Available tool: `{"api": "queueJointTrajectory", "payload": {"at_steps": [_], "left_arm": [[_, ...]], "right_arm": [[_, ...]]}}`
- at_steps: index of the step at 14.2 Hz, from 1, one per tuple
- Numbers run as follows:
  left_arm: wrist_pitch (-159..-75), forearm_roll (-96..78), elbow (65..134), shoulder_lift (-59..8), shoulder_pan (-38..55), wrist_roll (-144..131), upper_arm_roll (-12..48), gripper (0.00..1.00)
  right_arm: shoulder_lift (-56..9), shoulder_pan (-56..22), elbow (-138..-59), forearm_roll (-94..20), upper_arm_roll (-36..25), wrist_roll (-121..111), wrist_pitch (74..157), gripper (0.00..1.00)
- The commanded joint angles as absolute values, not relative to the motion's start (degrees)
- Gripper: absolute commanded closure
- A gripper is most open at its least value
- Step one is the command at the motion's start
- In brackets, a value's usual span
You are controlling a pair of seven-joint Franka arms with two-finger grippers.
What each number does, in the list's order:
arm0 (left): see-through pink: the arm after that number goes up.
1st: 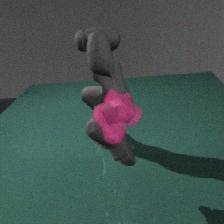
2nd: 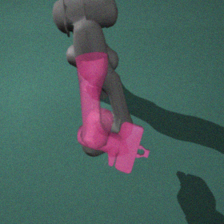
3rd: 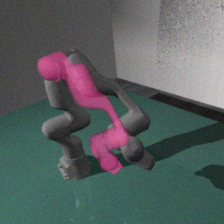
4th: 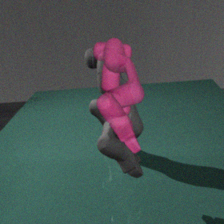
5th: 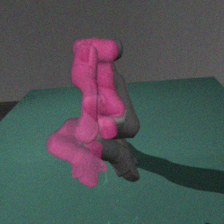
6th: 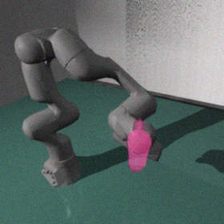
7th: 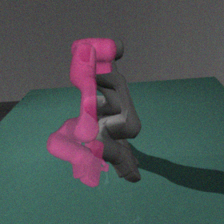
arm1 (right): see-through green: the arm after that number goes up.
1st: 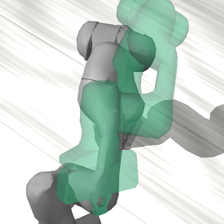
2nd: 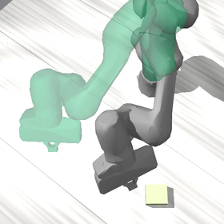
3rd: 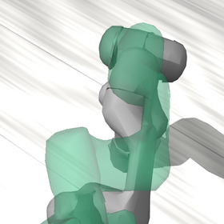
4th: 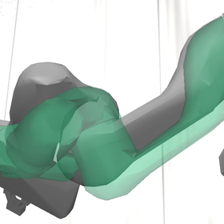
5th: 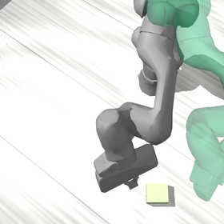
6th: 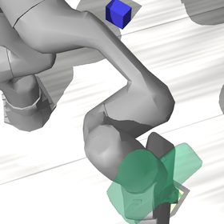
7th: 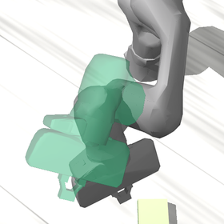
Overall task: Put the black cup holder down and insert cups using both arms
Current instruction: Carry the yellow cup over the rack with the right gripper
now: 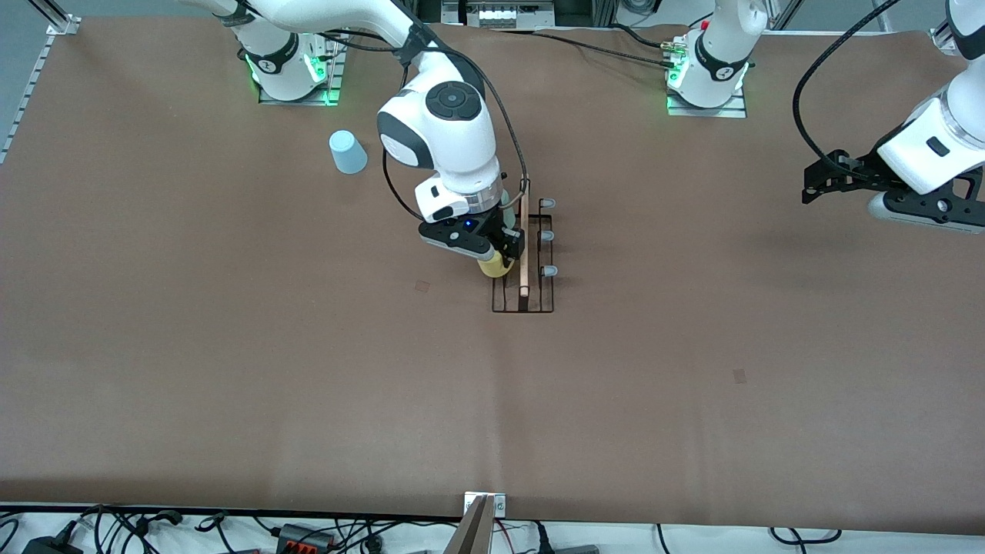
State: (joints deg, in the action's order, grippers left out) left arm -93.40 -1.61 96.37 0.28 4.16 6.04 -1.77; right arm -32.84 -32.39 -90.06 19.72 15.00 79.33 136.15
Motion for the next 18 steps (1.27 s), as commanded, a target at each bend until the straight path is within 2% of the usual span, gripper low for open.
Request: {"api": "queueJointTrajectory", "payload": {"at_steps": [1,10,13,18], "left_arm": [[-92.46,-0.97,95.8,0.35,4.31,5.71,-1.76,0.0],[-92.46,-0.97,95.8,0.35,4.39,5.71,-1.76,0.0],[-92.46,-1.05,95.8,0.35,4.39,5.71,-1.76,0.0],[-92.46,-0.97,95.8,0.44,4.39,5.71,-1.76,0.0]], "right_arm": [[-34.45,-33.31,-88.77,20.66,14.68,80.77,136.32,0.56],[-33.84,-33.22,-88.68,20.48,13.98,80.68,136.32,0.59],[-31.39,-33.57,-88.86,20.22,12.83,80.16,135.71,0.64],[-30.5,-34.19,-89.38,20.04,12.83,82.34,134.74,0.67]]}}
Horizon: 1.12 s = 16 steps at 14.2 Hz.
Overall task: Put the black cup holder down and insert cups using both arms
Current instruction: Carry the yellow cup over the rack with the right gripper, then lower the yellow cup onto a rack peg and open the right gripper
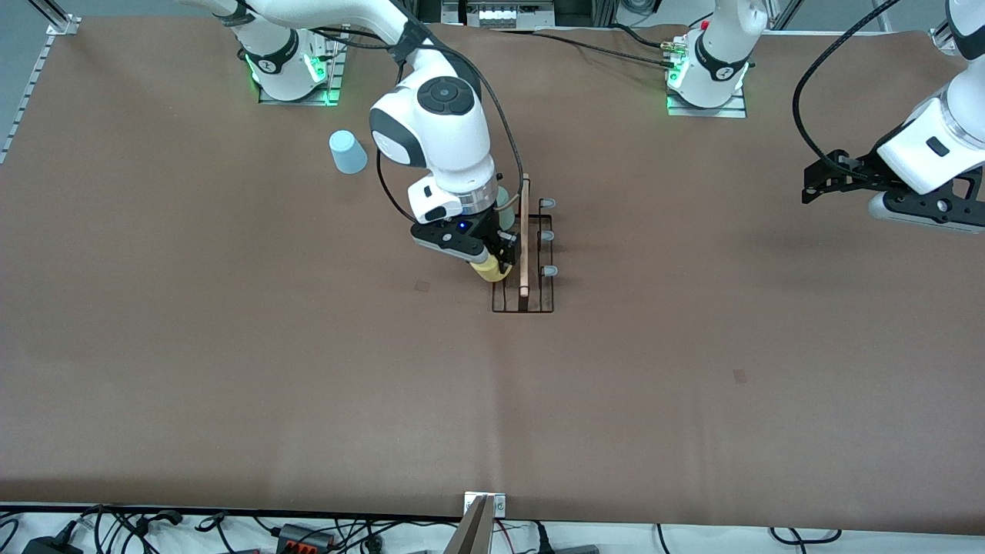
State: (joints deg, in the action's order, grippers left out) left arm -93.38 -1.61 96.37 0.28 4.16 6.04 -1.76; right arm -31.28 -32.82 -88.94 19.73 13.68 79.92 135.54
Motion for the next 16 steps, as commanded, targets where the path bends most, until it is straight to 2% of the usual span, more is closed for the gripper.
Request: {"api": "queueJointTrajectory", "payload": {"at_steps": [1,3,10,15,16], "left_arm": [[-92.46,-0.97,95.8,0.44,4.39,5.71,-1.76,0.0],[-92.46,-0.97,95.8,0.44,4.39,5.71,-1.76,0.0],[-92.2,-0.97,95.8,0.44,4.48,5.71,-1.76,0.0],[-92.2,-1.05,95.8,0.44,4.48,5.71,-1.76,0.0],[-92.2,-1.05,95.8,0.44,4.48,5.71,-1.76,0.0]], "right_arm": [[-30.41,-34.45,-89.82,20.04,12.83,82.7,134.74,0.69],[-30.06,-35.15,-91.31,20.3,12.83,83.76,134.74,0.74],[-30.06,-34.89,-92.2,20.92,12.83,83.41,135.09,0.76],[-31.11,-34.89,-92.2,22.93,12.74,83.76,136.31,0.76],[-31.29,-34.81,-92.2,23.03,12.74,83.76,136.58,0.73]]}}
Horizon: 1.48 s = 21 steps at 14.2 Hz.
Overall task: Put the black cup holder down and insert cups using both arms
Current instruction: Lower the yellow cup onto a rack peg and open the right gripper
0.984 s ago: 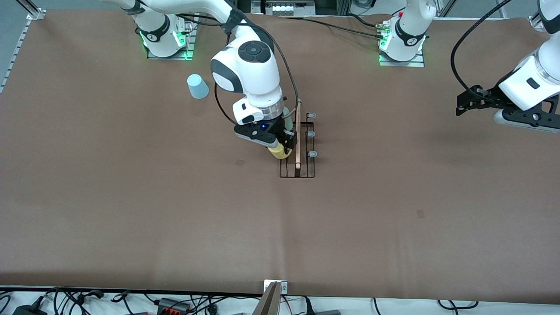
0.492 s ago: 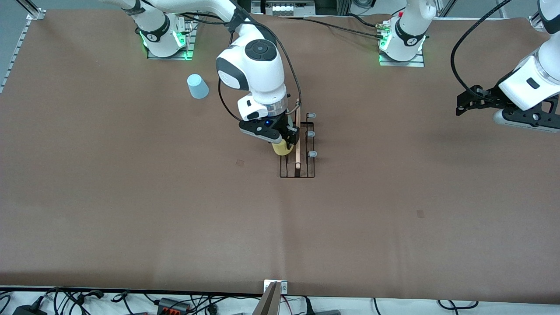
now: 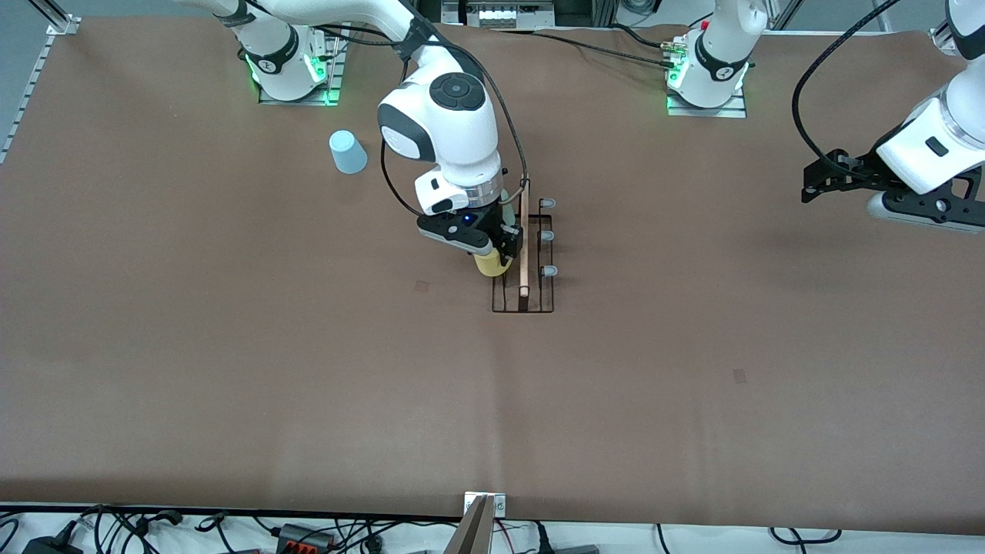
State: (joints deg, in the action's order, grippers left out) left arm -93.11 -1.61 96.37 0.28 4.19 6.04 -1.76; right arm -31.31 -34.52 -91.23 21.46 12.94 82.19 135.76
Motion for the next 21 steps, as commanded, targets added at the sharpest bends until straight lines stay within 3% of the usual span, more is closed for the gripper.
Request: {"api": "queueJointTrajectory", "payload": {"at_steps": [1,3,5,7,15,19,21], "left_arm": [[-92.2,-1.05,95.71,0.44,4.48,5.71,-1.67,0.0],[-92.11,-1.05,95.8,0.44,4.48,5.71,-1.67,0.0],[-91.93,-1.05,95.8,0.44,4.48,5.71,-1.76,0.0],[-91.93,-1.05,95.71,0.35,4.48,5.8,-1.67,0.0],[-90.79,-1.05,94.92,0.26,4.48,5.71,-1.76,0.0],[-90.79,-1.05,94.92,0.26,4.48,5.71,-1.76,0.0],[-90.79,-1.05,94.92,0.26,4.48,5.71,-1.76,0.0]], "right_arm": [[-31.29,-34.72,-92.2,23.03,12.74,83.76,136.58,0.67],[-31.2,-34.72,-92.11,22.94,12.74,83.76,136.58,0.56],[-31.2,-34.72,-92.11,22.85,12.74,83.85,136.58,0.22],[-31.03,-34.63,-92.11,22.76,12.74,83.93,136.5,0.0],[-26.47,-32.71,-93.5,22.24,11.51,82.1,135.7,0.0],[-11.38,-24.37,-106.58,18.04,12.04,74.3,134.48,0.0],[-6.35,-19.71,-107.05,12.86,12.65,62.39,124.43,0.0]]}}
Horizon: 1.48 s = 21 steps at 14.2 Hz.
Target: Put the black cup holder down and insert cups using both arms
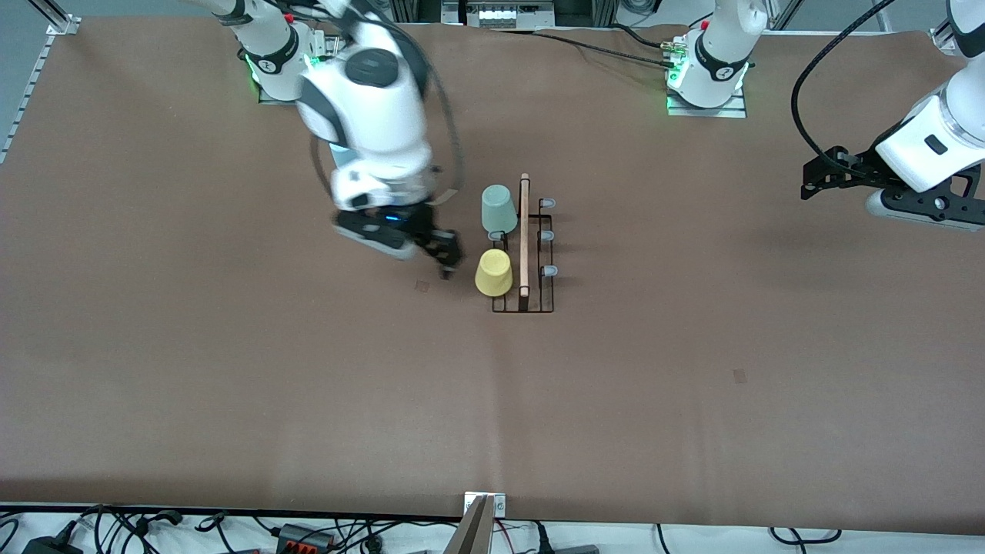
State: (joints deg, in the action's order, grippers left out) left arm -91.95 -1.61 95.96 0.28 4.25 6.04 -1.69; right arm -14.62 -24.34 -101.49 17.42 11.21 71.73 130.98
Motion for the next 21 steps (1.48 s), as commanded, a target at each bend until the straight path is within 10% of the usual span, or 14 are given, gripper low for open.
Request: {"api": "queueJointTrajectory", "payload": {"at_steps": [1,8,16,21], "left_arm": [[-90.79,-1.05,94.92,0.26,4.48,5.71,-1.76,0.0],[-90.79,-1.05,94.92,0.26,4.57,5.71,-1.76,0.0],[-90.79,-1.05,94.92,0.26,4.48,5.71,-1.76,0.0],[-90.79,-1.05,94.92,0.26,4.48,5.71,-1.76,0.0]], "right_arm": [[-4.41,-17.43,-106.01,9.0,12.66,54.31,120.02,0.0],[0.0,-1.5,-91.78,0.53,1.01,5.51,90.11,0.0],[-2.27,5.97,-86.75,0.18,-4.22,2.55,84.31,0.0],[-6.5,10.02,-82.18,0.52,3.43,1.5,87.08,0.0]]}}
